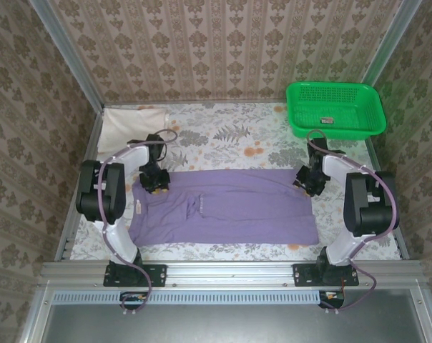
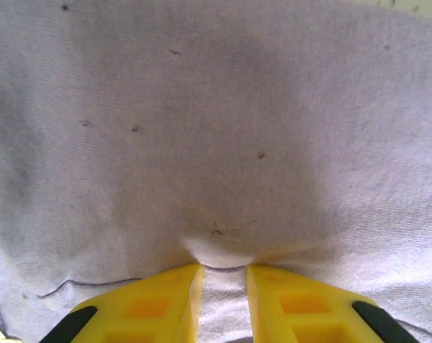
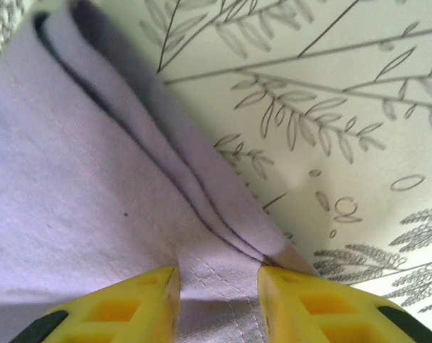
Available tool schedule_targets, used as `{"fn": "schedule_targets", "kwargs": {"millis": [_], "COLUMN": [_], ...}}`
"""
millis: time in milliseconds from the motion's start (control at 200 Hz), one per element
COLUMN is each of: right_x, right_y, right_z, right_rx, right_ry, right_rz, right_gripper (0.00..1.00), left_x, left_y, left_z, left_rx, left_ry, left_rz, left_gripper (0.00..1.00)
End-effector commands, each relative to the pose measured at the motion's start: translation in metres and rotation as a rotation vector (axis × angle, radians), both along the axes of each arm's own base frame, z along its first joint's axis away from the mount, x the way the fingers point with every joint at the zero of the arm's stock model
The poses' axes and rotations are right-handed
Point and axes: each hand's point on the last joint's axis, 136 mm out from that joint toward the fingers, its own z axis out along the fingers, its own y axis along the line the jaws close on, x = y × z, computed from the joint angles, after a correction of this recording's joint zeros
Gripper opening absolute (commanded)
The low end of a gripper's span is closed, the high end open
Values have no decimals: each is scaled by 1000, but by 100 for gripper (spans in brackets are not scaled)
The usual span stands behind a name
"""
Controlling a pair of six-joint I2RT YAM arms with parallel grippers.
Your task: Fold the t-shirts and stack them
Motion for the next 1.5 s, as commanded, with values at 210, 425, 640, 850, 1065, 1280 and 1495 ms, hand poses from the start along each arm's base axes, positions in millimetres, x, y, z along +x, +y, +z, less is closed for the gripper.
{"fn": "schedule_targets", "kwargs": {"millis": [210,425,640,850,1065,1280,1495], "right_x": [1,-9,-5,-12,-30,-45,-61], "right_y": [-5,31,98,125,103,84,76], "right_z": [30,55,59,33,68,105,95], "right_rx": [-16,67,124,164,68,15,-4], "right_ry": [-108,-155,-171,-82,-178,-380,-318], "right_rz": [-13,63,237,398,424,371,384], "right_gripper": [42,35,31,30,31,35,35], "left_x": [38,48,49,50,88,155,211], "left_y": [-10,-20,-46,-79,-131,-240,-339], "left_z": [28,59,51,-4,-25,-15,18], "left_rx": [-44,-110,-168,-94,-20,-200,-561], "left_ry": [-102,-172,-193,-55,-36,-185,-409], "left_rz": [6,91,208,281,179,28,-73], "left_gripper": [41,52,53,51,51,50,53]}}
